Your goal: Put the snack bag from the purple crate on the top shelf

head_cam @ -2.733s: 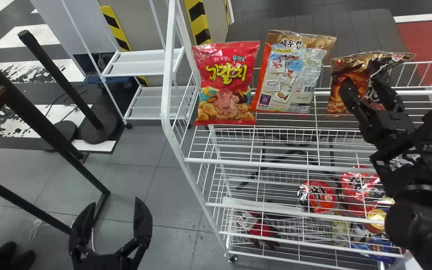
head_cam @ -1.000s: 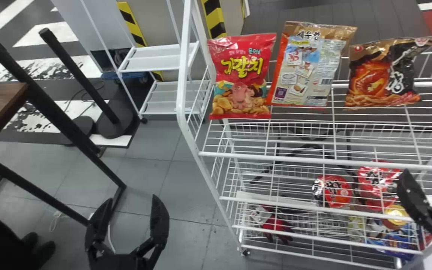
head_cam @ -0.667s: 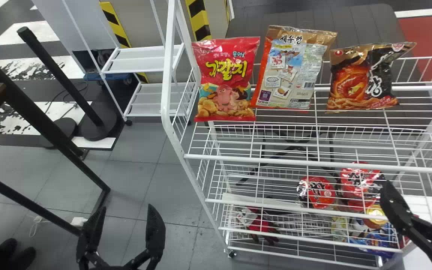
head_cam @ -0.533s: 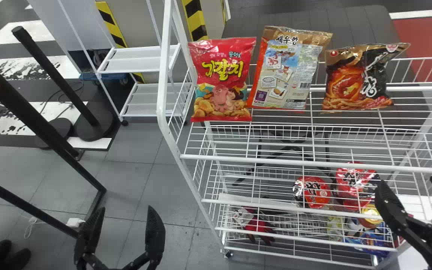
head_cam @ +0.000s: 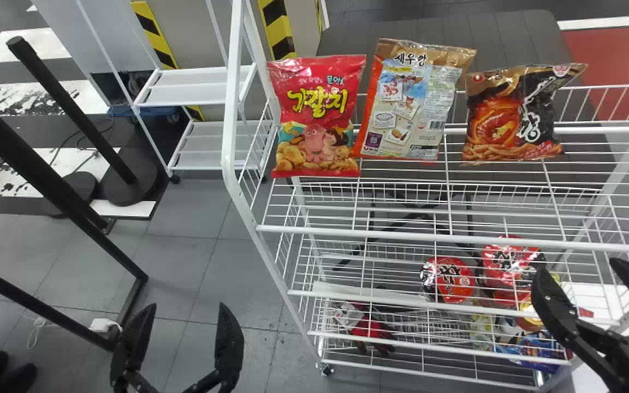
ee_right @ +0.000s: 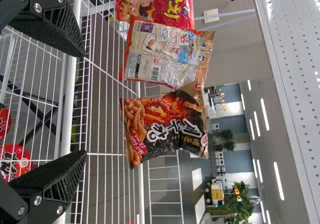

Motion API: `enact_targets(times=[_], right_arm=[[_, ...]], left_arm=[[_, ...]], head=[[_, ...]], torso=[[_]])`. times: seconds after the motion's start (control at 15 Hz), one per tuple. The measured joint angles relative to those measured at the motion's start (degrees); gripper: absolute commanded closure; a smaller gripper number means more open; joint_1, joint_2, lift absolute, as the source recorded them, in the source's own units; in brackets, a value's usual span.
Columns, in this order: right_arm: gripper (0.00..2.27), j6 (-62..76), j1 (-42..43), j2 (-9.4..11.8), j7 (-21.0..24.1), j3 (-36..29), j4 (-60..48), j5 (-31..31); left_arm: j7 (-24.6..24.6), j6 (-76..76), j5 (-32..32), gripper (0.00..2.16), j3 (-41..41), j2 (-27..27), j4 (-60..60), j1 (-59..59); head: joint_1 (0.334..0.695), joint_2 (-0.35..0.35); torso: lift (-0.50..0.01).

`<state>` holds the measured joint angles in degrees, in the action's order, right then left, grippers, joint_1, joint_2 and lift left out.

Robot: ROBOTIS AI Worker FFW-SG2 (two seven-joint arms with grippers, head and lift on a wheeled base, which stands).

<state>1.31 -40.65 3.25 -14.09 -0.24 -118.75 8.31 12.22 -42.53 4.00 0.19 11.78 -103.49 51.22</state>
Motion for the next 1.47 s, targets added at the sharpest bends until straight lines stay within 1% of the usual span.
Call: enact_targets(times=[0.27,0.47,0.67,1.13,1.47], right_arm=[[0.14,3.9,-0.5,0.1,-0.6,0.3,0.9,-0.4],[0.14,4.4,-0.6,0.2,-0.6,0.4,1.5,-0.5],[0.14,4.7,-0.7,0.2,-1.6,0.6,1.5,-0.5],[0.14,4.7,-0.8,0.4,-1.5,0.8,1.5,-0.5],[0.14,4.7,-0.9,0.2,-1.3,2.3,1.7,-1.2]], left_arm=[[0.0,2.4,-0.5,0.09,0.0,0.0,-1.1,0.4],[0.0,2.9,-0.8,0.09,0.0,-0.4,-1.4,0.6],[0.1,2.9,-1.1,0.09,0.0,-0.8,-1.5,0.8],[0.6,2.9,-2.0,0.09,-0.6,-1.3,-1.5,0.9],[0.6,2.8,-2.2,0.09,-0.6,-1.2,-1.7,1.4]], head=[[0.695,0.206],[0.695,0.206],[0.695,0.213],[0.695,0.206],[0.695,0.230]], torso=[[0.000],[0.000],[0.000],[0.000],[0.000]])
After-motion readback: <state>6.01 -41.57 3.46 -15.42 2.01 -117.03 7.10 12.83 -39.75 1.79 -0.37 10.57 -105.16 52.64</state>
